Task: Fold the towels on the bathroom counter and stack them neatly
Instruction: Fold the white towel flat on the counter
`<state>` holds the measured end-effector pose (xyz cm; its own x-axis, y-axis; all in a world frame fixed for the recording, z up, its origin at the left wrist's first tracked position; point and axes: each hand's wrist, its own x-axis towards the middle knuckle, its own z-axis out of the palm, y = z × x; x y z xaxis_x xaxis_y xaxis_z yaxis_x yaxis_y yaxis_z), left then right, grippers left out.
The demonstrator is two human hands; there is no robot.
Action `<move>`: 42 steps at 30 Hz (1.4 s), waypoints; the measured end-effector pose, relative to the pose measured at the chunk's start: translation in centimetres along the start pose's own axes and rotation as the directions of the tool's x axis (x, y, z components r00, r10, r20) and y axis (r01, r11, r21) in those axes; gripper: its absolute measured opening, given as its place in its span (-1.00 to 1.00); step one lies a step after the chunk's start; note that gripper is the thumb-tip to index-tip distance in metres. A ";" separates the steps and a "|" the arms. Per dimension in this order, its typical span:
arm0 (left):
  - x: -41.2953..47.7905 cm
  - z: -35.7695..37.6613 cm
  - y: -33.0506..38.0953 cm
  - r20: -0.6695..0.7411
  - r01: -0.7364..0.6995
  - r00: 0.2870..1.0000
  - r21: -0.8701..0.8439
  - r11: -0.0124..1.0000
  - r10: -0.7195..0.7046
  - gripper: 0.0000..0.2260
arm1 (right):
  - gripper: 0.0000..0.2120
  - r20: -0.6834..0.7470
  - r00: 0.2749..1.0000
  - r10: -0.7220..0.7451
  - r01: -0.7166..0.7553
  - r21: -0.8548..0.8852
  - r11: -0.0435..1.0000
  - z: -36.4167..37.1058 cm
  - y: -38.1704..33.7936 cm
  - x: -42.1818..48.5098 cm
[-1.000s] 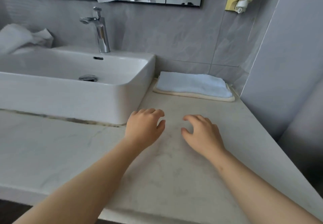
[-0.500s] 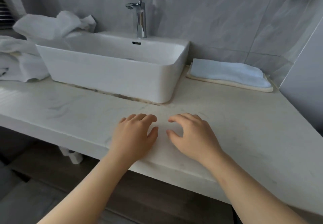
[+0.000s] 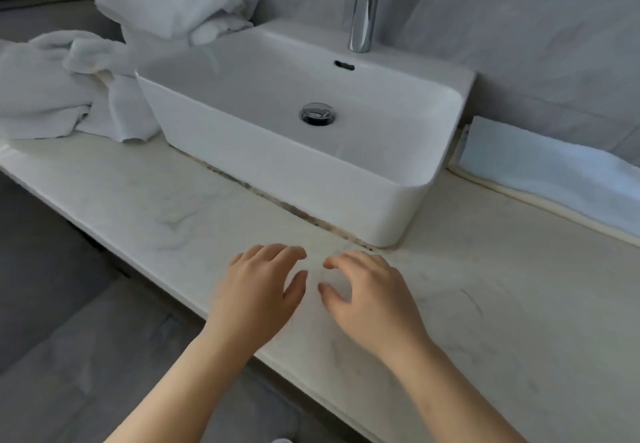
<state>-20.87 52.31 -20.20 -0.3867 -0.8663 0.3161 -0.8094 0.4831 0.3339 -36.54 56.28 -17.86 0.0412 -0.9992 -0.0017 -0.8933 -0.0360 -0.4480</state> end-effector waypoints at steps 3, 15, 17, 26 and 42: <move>-0.3 -2.3 -0.1 0.003 0.053 0.999 0.007 0.999 -0.053 -0.70 | -0.64 0.062 0.997 -0.036 0.035 0.022 0.999 -0.7 -1.9 0.8; -2.4 -7.8 -8.1 -0.077 0.338 0.939 0.056 0.939 -0.334 -0.84 | -0.64 0.235 0.946 -0.222 0.216 0.052 0.975 2.1 -10.9 6.9; -2.0 -8.5 -10.8 -0.091 0.363 0.929 0.052 0.930 -0.358 -0.82 | -0.65 0.241 0.939 -0.247 0.244 0.042 0.969 3.3 -12.9 8.9; 1.7 -12.2 -25.0 -0.040 0.338 0.941 0.089 0.937 -0.336 -0.81 | -0.66 0.293 0.925 -0.244 0.242 0.042 0.969 8.8 -22.9 19.0; 9.2 -14.3 -39.9 -0.094 0.330 0.940 0.011 0.944 -0.328 -0.81 | -0.67 0.181 0.954 -0.240 0.243 0.002 0.970 13.2 -31.4 31.7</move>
<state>14.21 26.85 -17.95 -0.0566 -0.9608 0.2715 -0.8963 0.1687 0.4102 -1.23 25.99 -15.67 0.3341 -0.9409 -0.0559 -0.8556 -0.2779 -0.4367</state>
